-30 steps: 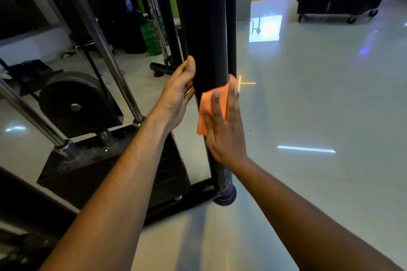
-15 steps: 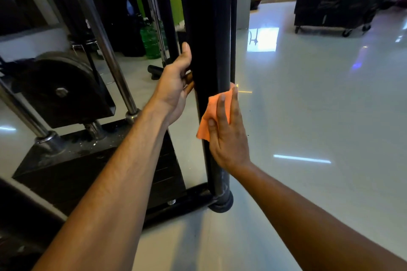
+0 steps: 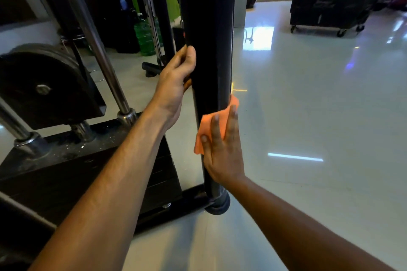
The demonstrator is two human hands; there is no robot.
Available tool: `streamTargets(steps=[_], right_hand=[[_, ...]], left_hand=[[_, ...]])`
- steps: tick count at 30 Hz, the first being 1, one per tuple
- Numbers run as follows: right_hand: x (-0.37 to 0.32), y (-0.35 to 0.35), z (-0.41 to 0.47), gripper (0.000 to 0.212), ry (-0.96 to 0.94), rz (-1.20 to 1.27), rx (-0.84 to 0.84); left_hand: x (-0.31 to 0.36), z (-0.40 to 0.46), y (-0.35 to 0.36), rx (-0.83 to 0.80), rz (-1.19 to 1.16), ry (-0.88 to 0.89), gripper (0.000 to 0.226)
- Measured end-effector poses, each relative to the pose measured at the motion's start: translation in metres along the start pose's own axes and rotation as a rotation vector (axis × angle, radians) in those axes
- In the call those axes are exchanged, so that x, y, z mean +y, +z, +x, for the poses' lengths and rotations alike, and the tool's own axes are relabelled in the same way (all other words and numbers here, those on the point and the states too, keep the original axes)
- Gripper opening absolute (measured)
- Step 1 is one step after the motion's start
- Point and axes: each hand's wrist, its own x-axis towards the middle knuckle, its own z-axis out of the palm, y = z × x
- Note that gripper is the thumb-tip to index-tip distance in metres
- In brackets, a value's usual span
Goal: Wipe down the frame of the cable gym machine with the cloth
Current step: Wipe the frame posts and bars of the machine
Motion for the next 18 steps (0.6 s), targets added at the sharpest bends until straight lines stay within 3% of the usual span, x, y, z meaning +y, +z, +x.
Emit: streamTargets(steps=[7,12,18], right_hand=[[-0.012,-0.009,0.039,0.091,0.005,0.087,0.129],[0.012,0.016,0.003,0.102,-0.031,0.029,0.088],[0.014,0.016,-0.001,0.1,-0.06,0.011,0.091]], left_hand=[[-0.017,-0.007,-0.003,-0.019,0.015,-0.009,0.071],[-0.035,-0.015,-0.002,-0.009,-0.01,-0.022,0.047],[-0.046,-0.024,0.014,0.1,-0.109,-0.038,0.056]])
